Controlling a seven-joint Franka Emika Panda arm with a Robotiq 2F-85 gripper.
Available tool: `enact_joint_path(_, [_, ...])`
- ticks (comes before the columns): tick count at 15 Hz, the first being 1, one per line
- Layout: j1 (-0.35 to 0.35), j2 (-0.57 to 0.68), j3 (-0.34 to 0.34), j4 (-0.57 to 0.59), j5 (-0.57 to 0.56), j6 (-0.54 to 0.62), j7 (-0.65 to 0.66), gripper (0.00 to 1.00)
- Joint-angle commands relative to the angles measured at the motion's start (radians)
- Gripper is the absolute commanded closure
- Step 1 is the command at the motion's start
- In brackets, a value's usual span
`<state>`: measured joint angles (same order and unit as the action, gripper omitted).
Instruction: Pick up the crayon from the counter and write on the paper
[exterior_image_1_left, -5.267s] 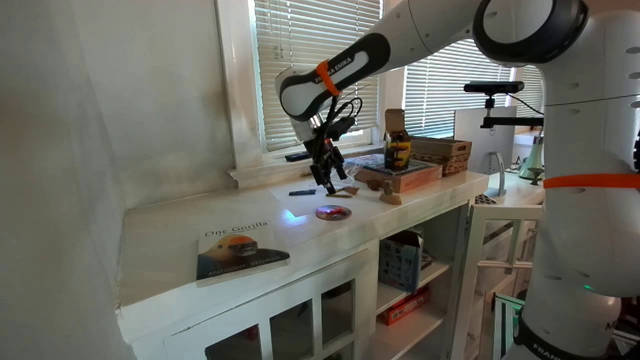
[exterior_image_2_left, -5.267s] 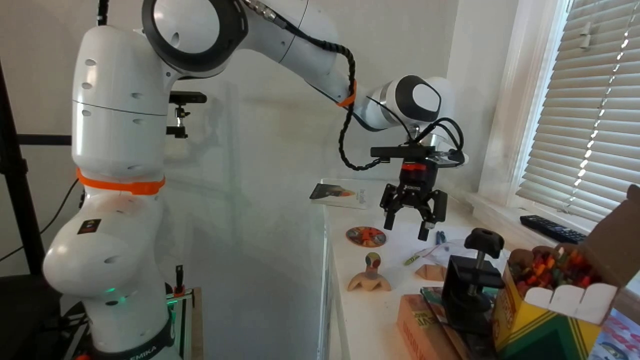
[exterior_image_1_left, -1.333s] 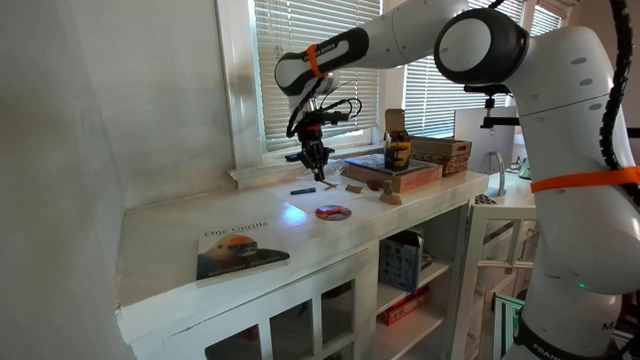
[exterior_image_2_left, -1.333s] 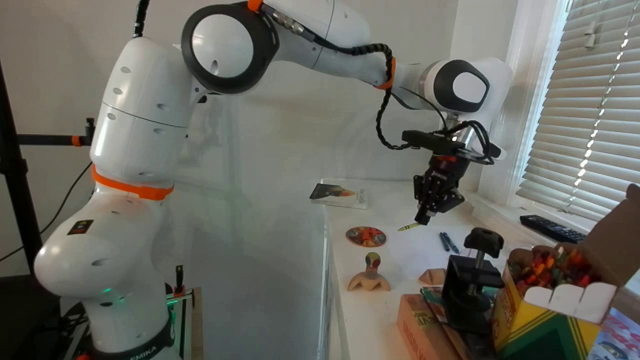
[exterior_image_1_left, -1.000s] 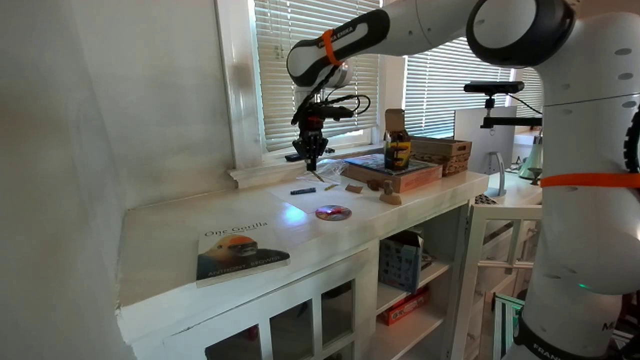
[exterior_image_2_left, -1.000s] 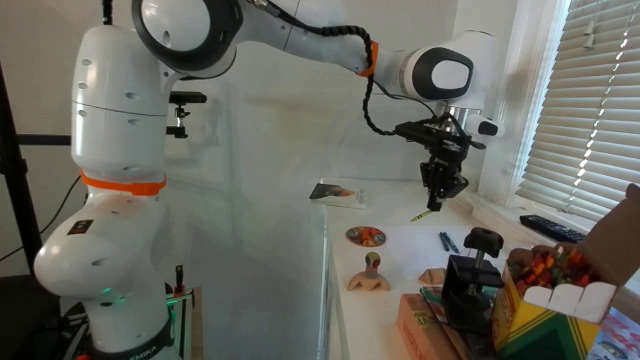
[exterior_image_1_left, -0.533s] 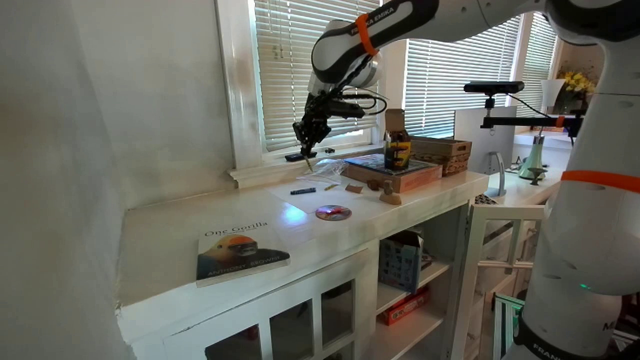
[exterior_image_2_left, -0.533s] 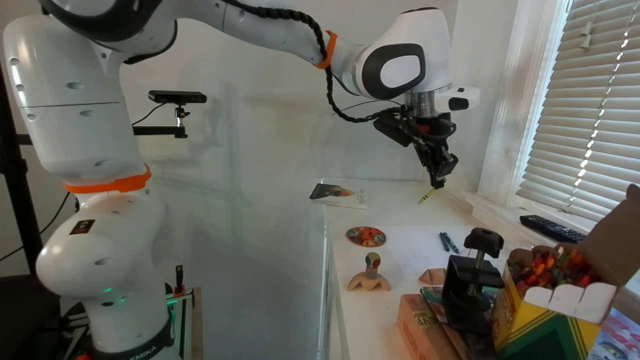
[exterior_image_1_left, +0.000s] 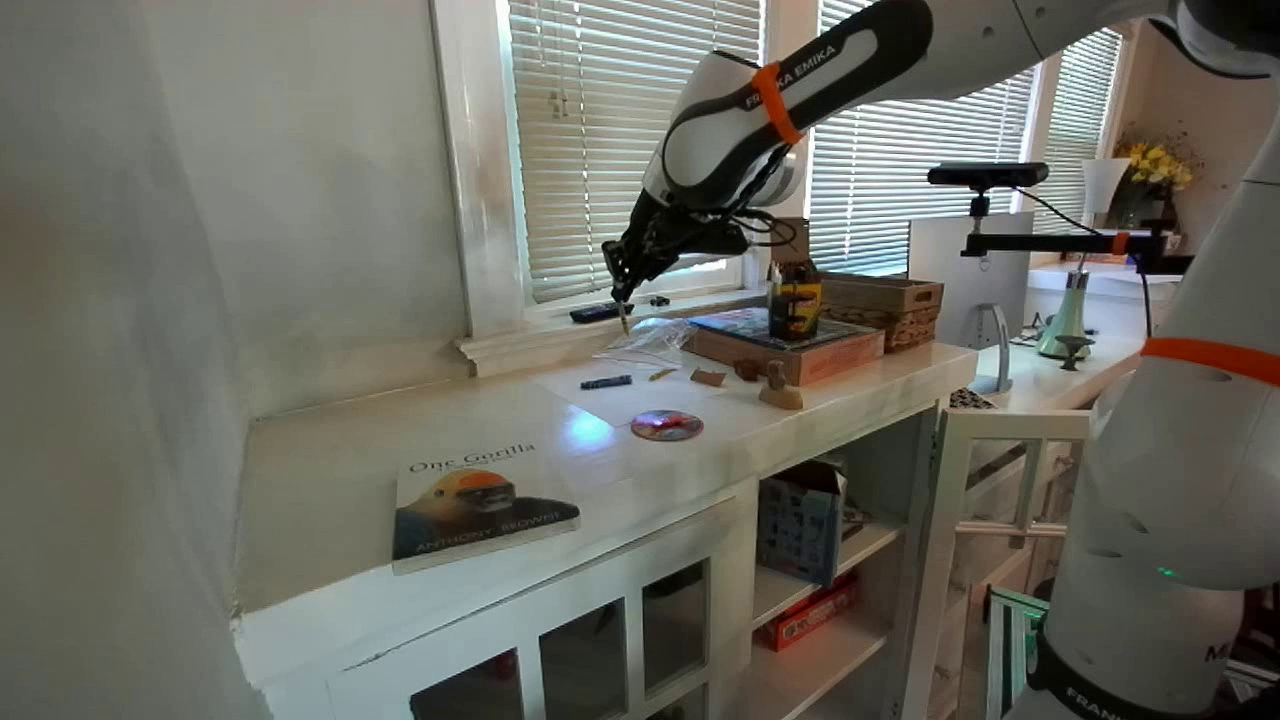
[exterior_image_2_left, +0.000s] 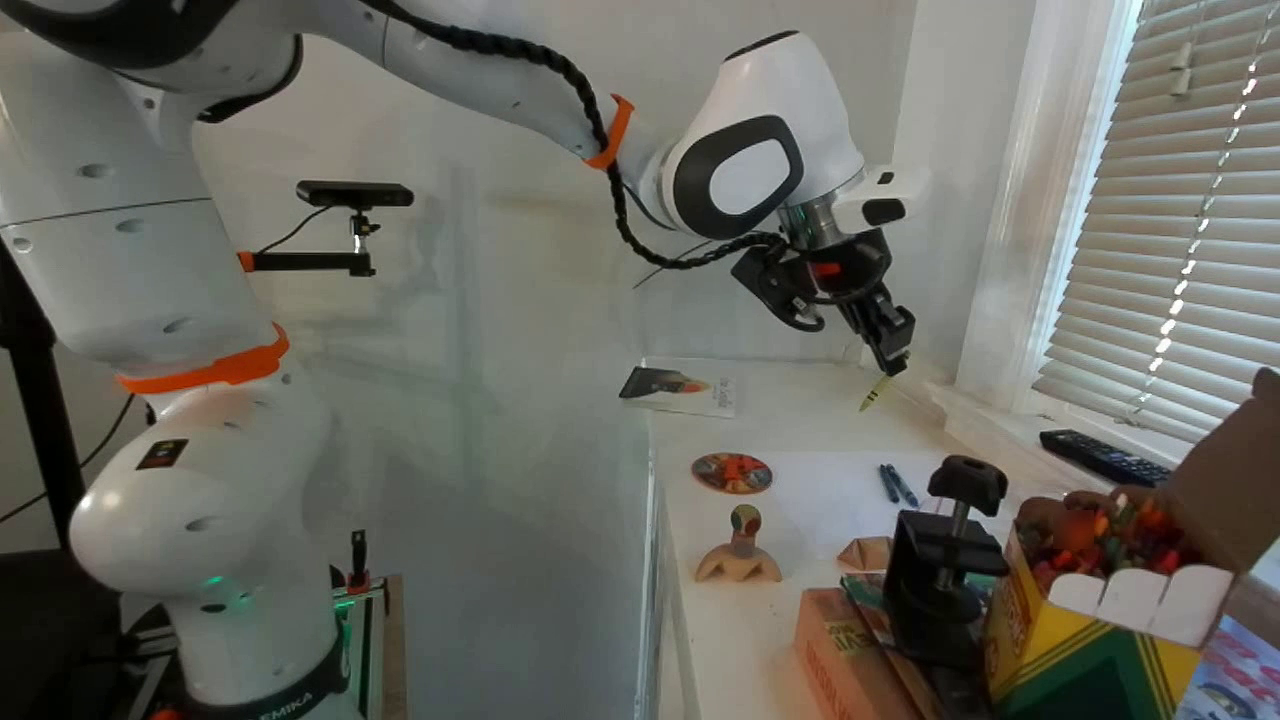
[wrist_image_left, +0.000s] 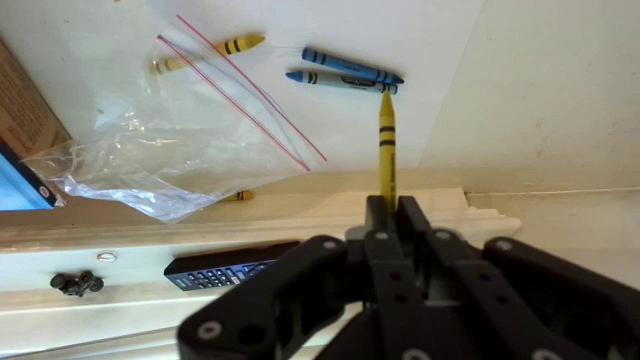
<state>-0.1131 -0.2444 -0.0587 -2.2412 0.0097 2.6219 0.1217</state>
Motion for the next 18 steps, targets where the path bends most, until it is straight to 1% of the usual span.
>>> enact_joint_path(1, [0.004, 0.000, -0.004, 0.005, 0.001, -0.002, -0.002, 0.98])
enact_joint_path(2, [-0.010, -0.002, 0.009, -0.014, -0.034, 0.038, 0.028, 0.98])
enact_joint_path(6, [-0.006, -0.019, 0.000, -0.119, -0.018, 0.213, 0.011, 0.98])
enact_joint_path(7, [0.001, -0.023, -0.004, -0.141, 0.000, 0.235, 0.004, 0.98])
enact_joint_path(10, [-0.003, -0.030, 0.001, -0.206, -0.005, 0.333, 0.003, 0.98])
enact_joint_path(12, [0.001, -0.025, 0.003, -0.240, -0.002, 0.372, -0.003, 0.98])
enact_joint_path(16, [0.001, -0.018, 0.011, -0.289, -0.003, 0.402, -0.004, 0.98])
enact_joint_path(18, [0.007, -0.008, 0.004, -0.310, 0.004, 0.464, -0.020, 0.98])
